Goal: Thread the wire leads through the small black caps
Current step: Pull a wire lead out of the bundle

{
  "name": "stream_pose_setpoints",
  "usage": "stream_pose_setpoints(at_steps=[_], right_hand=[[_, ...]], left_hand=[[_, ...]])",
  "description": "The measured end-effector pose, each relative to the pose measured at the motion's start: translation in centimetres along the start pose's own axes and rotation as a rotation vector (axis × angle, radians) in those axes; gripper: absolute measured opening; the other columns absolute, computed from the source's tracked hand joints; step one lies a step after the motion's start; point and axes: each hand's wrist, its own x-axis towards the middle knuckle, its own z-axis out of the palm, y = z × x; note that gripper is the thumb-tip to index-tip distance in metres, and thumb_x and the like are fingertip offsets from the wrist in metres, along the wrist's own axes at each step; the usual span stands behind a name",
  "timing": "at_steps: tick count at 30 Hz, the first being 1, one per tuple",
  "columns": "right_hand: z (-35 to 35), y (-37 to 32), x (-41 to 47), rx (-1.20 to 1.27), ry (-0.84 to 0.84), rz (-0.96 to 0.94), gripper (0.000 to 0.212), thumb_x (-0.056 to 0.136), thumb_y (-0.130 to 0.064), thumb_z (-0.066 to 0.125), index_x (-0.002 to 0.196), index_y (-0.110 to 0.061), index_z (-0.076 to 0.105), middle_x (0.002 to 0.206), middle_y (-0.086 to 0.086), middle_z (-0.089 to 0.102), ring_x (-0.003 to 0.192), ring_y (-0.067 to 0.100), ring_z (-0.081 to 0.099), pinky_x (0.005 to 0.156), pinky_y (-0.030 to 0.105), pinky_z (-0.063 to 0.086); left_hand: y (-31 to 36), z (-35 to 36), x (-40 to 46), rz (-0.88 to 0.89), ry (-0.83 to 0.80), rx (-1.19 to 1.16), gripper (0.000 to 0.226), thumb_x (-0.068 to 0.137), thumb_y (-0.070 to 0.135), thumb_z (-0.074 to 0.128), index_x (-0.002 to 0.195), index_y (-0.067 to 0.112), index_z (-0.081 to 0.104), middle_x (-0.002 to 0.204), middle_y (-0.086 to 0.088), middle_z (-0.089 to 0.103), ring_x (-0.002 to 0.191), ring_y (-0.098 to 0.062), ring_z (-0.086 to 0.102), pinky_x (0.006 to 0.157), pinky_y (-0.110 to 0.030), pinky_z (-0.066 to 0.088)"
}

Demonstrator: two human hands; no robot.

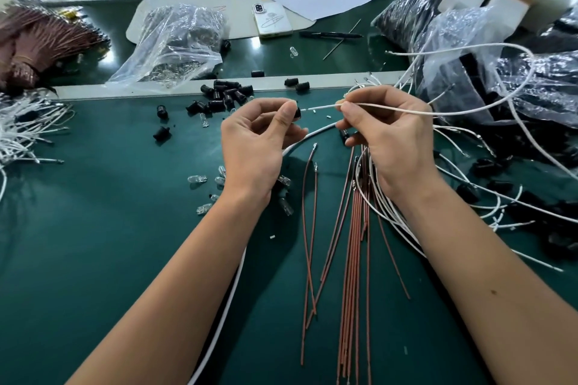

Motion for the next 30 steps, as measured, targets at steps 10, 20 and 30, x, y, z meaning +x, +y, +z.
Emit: stream_pose_setpoints(at_steps=[10, 20, 30], right_hand=[[-0.17, 0.03, 0.0, 0.038, 0.009, 0.028, 0.01, 0.09, 0.002, 0.073, 0.093, -0.008, 0.072, 0.086, 0.01, 0.074, 0.066, 0.017, 0.068, 0.051, 0.025, 0.051], [-0.31, -0.18, -0.11, 0.113, 0.023, 0.065, 0.012, 0.089, 0.003, 0.073, 0.089, -0.01, 0.072, 0.085, 0.012, 0.072, 0.066, 0.018, 0.066, 0.051, 0.024, 0.05], [-0.04, -0.15, -0.34, 0.094, 0.02, 0.052, 0.012, 0.089, 0.002, 0.074, 0.086, -0.009, 0.072, 0.081, 0.013, 0.072, 0.064, 0.018, 0.067, 0.049, 0.022, 0.049]], left_hand=[[-0.06, -0.89, -0.72, -0.075, 0.011, -0.155, 0.017, 0.089, -0.009, 0.068, 0.101, 0.003, 0.074, 0.093, -0.015, 0.076, 0.082, -0.026, 0.073, 0.079, -0.029, 0.059], [-0.31, -0.52, -0.71, -0.044, -0.059, -0.195, 0.018, 0.086, -0.012, 0.069, 0.095, 0.003, 0.073, 0.099, -0.018, 0.076, 0.091, -0.029, 0.073, 0.085, -0.034, 0.06], [-0.01, -0.25, -0.93, -0.136, -0.131, -0.32, 0.017, 0.083, -0.012, 0.068, 0.093, 0.001, 0.07, 0.091, -0.015, 0.073, 0.083, -0.027, 0.072, 0.087, -0.039, 0.06]])
